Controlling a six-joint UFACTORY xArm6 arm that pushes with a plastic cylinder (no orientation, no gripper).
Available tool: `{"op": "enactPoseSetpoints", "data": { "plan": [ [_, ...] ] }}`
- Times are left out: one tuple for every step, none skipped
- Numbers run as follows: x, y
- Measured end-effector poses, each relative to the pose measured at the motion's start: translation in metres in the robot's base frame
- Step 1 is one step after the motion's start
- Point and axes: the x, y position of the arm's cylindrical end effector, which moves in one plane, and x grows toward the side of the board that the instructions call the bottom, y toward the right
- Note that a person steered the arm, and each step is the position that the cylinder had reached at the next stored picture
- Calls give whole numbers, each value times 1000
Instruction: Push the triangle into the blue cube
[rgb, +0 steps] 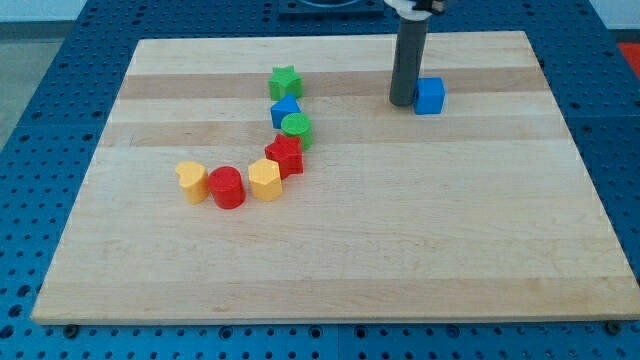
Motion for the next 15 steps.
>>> {"op": "enactPoseSetpoints", "data": {
  "plan": [
    [7,-39],
    [-18,-69],
    [-70,-101],
    [-87,-153],
    [-87,-214],
    [-52,-243],
    [-25,-243],
    [-15,-234],
    [-16,-212],
    [-9,-200],
    [11,-200],
    [26,-200],
    [28,-188],
    [28,-158],
    [28,-117]
  ]
}}
